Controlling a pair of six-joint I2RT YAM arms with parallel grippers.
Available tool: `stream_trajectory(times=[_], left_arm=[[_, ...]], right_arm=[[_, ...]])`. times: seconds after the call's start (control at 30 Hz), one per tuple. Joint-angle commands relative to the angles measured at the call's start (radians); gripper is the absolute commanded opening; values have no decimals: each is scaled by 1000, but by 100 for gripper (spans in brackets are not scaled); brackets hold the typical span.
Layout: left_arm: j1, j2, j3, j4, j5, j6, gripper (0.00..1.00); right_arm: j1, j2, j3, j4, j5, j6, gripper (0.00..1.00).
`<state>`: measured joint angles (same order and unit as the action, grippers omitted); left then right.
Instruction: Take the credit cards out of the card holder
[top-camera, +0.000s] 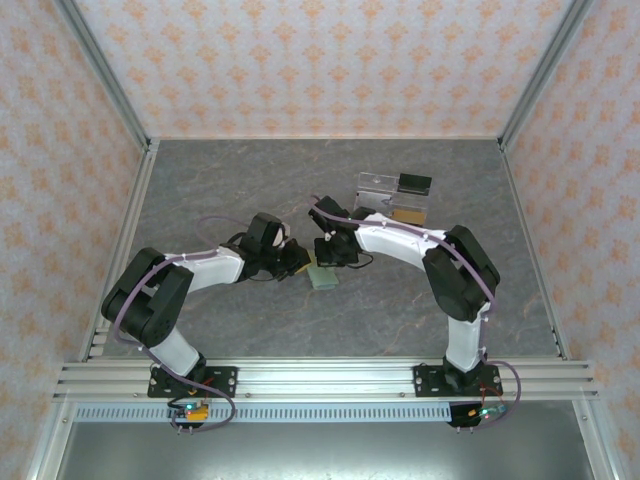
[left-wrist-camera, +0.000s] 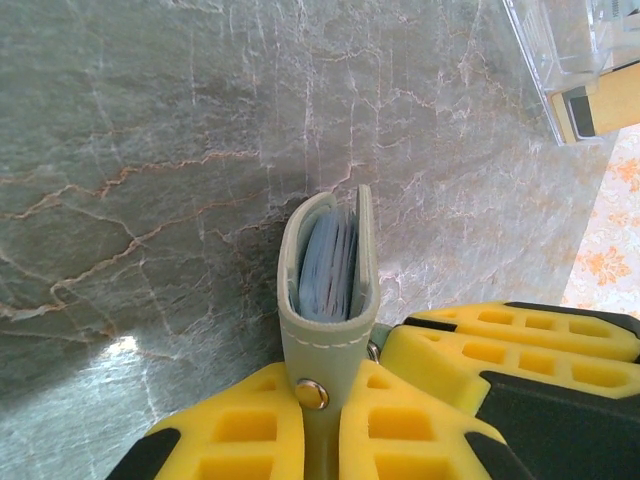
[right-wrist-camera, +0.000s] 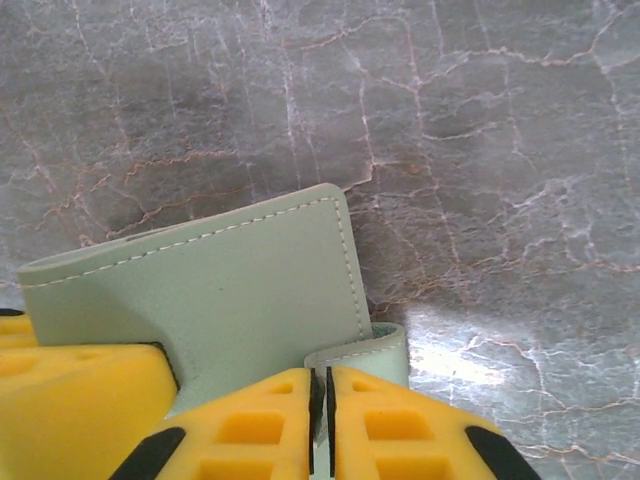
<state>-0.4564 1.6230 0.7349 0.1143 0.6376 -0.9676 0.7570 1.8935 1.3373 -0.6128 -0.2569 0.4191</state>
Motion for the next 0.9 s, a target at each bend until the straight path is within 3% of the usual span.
stream_trajectory(times=[0.0,0.27,0.87], left_arm=[[1,-11,17,-61,-30,27,0],[0,-17,14,-64,-29,31,0],[1,-20,12,-70,-41,29,0]], right_arm=[[-19,-25,-18,-84,174,34,11],[-25,-20,-22,-76,167,45,0],[-47,-49,-33,-116,272,91,0]])
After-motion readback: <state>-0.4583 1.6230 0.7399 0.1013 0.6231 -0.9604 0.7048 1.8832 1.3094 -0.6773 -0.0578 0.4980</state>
